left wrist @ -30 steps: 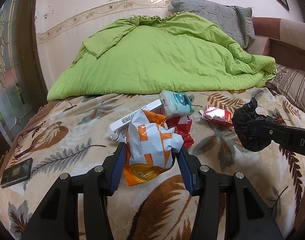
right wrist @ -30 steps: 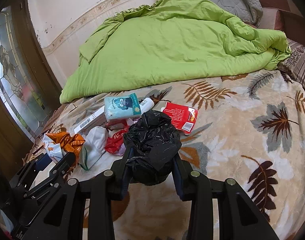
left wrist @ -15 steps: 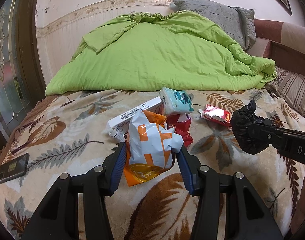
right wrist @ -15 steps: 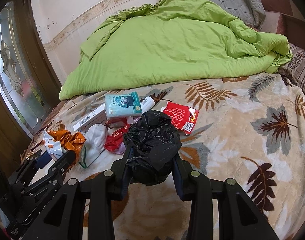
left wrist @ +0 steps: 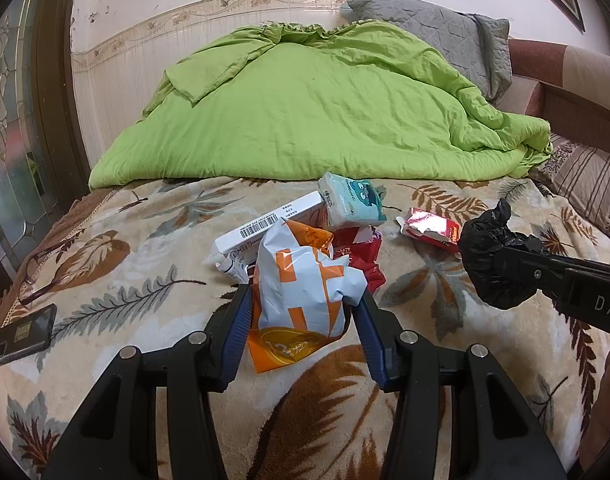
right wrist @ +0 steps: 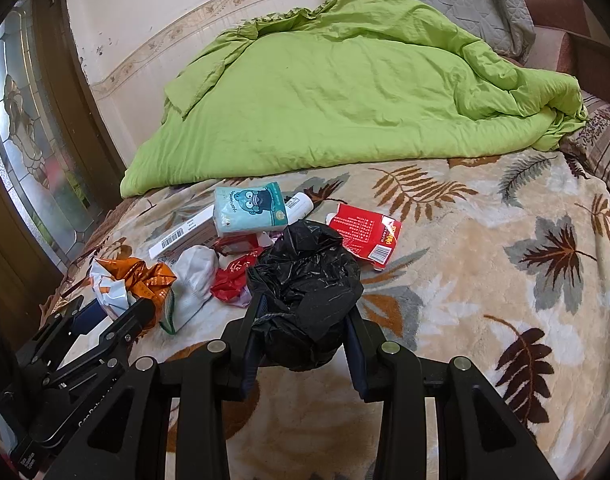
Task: Collect trash
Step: 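Grasp the black plastic bag with the right gripper while the left holds its bag, then carry both held bags to the red wastebasket and release them, then move both open grippers back toward the trash on the bed, then grasp the white sock with the left gripper while the right approaches the red bag, then grasp the red bag with the right gripper while the left holds the sock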
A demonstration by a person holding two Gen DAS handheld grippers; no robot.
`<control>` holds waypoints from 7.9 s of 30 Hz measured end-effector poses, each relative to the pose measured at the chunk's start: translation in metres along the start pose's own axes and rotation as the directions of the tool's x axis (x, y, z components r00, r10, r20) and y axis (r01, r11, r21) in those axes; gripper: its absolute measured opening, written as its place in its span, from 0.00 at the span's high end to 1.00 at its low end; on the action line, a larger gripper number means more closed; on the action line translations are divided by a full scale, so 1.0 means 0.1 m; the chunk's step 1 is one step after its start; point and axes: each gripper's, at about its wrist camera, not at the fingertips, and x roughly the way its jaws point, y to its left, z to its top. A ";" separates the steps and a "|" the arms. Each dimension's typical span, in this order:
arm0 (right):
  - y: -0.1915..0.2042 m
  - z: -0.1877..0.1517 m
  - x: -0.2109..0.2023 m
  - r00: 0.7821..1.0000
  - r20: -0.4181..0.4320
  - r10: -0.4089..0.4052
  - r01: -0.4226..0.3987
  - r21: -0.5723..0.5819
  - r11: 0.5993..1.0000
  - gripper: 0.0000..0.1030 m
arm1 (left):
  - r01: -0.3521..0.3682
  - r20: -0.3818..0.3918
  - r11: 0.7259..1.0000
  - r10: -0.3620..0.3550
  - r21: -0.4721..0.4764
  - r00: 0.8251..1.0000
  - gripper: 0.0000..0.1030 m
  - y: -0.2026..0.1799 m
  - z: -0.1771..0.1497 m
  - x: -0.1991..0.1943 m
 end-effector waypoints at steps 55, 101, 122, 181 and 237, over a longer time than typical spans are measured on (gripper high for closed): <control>0.08 -0.02 0.02 1.000 -0.006 0.008 -0.008 -0.012 1.000 0.62 | 0.009 -0.001 1.000 -0.009 -0.007 1.000 0.52 0.02 0.01 -0.02; -1.74 -1.10 -3.23 0.935 0.152 -0.322 0.261 0.320 0.911 0.62 | 0.677 -0.089 0.686 -0.682 0.268 0.726 0.52 -2.38 -0.04 -1.85; -2.54 -1.77 -3.81 0.889 0.071 -0.452 0.352 0.525 0.775 0.44 | 0.821 -0.278 0.505 -0.775 0.266 0.567 0.22 -3.46 -0.26 -1.93; 0.09 -0.14 -0.04 0.980 -0.127 0.153 -0.153 0.011 0.988 0.39 | -0.014 -0.123 0.965 -0.019 -0.262 0.992 0.78 0.61 0.09 0.27; 0.06 -0.59 -1.06 0.996 0.075 0.056 -0.047 -0.117 0.992 0.61 | 0.065 -0.072 0.997 -0.067 -0.033 0.995 0.78 -0.30 -0.51 -0.85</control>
